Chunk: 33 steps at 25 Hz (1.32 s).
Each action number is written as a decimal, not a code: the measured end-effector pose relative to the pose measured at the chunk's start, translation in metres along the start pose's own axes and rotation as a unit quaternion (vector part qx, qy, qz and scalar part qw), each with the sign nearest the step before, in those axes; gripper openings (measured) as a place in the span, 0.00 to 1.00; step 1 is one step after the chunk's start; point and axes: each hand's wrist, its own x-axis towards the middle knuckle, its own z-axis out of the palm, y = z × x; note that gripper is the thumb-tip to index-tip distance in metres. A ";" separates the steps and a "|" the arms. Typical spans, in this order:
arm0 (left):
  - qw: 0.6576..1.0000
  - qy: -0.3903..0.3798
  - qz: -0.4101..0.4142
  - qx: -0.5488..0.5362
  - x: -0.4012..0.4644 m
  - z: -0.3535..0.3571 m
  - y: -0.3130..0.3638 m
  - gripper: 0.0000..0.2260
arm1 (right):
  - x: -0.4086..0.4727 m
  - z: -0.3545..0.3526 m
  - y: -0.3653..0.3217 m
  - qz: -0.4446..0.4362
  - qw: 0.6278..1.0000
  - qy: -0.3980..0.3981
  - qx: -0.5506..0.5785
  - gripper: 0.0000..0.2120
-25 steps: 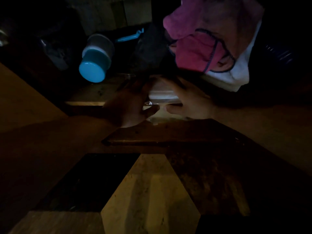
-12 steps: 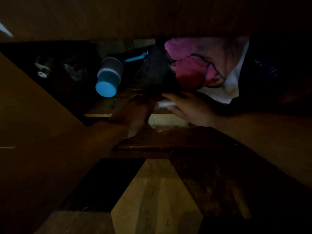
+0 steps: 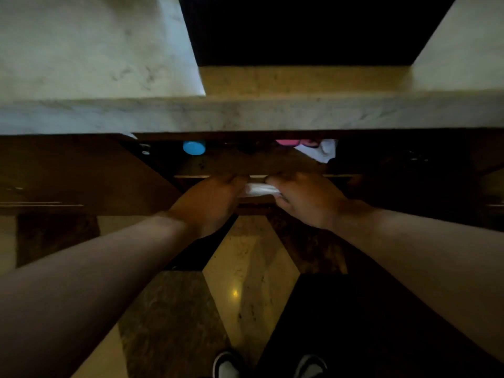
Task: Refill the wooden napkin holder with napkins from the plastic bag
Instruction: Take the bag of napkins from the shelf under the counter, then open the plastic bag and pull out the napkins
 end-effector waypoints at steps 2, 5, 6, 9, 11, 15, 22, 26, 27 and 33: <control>1.000 -0.021 -0.013 -0.001 -0.024 -0.032 0.021 0.17 | -0.017 -0.035 -0.020 -0.001 0.999 -0.027 0.017 0.12; 1.000 0.001 -0.020 -0.010 -0.055 -0.074 0.051 0.15 | -0.039 -0.084 -0.043 0.027 0.997 -0.047 0.051 0.10; 0.999 0.017 -0.021 -0.018 -0.065 -0.091 0.061 0.16 | -0.046 -0.102 -0.052 0.034 0.997 -0.040 0.056 0.11; 0.997 0.044 -0.015 -0.069 -0.091 -0.146 0.087 0.20 | -0.064 -0.158 -0.076 0.040 0.997 0.005 0.065 0.12; 0.995 0.043 -0.013 -0.084 -0.103 -0.184 0.098 0.19 | -0.071 -0.197 -0.088 0.043 0.997 0.007 0.071 0.12; 0.992 0.079 -0.024 -0.091 -0.114 -0.260 0.112 0.13 | -0.072 -0.274 -0.101 0.041 0.995 0.022 0.086 0.11; 0.969 0.179 -0.066 -0.157 -0.130 -0.357 0.136 0.07 | -0.076 -0.337 -0.125 0.092 0.979 0.095 0.157 0.14; 0.946 0.189 -0.109 -0.238 -0.135 -0.389 0.132 0.08 | -0.078 -0.341 -0.134 0.118 0.965 0.095 0.215 0.12; 0.943 0.180 -0.105 -0.259 -0.137 -0.394 0.130 0.07 | -0.079 -0.338 -0.136 0.123 0.960 0.093 0.233 0.11; 0.944 0.128 -0.094 -0.290 -0.154 -0.404 0.110 0.07 | -0.075 -0.323 -0.153 0.132 0.954 0.069 0.260 0.06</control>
